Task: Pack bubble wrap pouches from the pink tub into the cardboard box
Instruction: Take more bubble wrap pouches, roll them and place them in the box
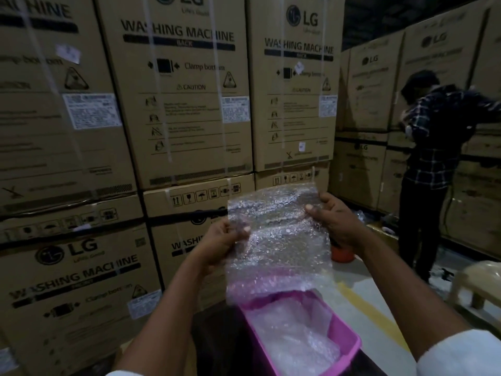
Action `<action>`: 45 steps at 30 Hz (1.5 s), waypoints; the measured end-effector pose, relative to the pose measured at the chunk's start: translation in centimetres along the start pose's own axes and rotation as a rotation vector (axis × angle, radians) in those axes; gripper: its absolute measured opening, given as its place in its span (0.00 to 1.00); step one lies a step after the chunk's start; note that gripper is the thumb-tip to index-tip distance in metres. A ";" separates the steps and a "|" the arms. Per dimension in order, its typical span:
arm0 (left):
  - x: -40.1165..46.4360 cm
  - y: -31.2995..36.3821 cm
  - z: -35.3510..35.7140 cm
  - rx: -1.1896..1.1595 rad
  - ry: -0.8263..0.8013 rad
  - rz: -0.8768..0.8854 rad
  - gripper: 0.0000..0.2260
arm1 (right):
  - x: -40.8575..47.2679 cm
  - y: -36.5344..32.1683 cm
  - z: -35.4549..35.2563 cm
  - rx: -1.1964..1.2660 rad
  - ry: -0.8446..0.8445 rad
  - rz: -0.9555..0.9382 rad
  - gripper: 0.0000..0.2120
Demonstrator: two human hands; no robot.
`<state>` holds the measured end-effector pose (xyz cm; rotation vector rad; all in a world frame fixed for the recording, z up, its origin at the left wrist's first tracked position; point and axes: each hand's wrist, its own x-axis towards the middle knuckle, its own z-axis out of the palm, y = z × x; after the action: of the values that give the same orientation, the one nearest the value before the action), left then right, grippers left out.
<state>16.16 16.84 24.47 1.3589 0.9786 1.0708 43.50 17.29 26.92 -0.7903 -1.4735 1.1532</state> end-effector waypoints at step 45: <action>-2.7 3.0 -1.5 -0.051 -0.100 0.059 0.09 | -0.2 -0.7 -3.0 -0.154 -0.168 0.050 0.18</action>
<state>14.00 14.42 27.24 1.3934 0.8378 1.0541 46.54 17.67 27.43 -0.8565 -1.7068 1.1773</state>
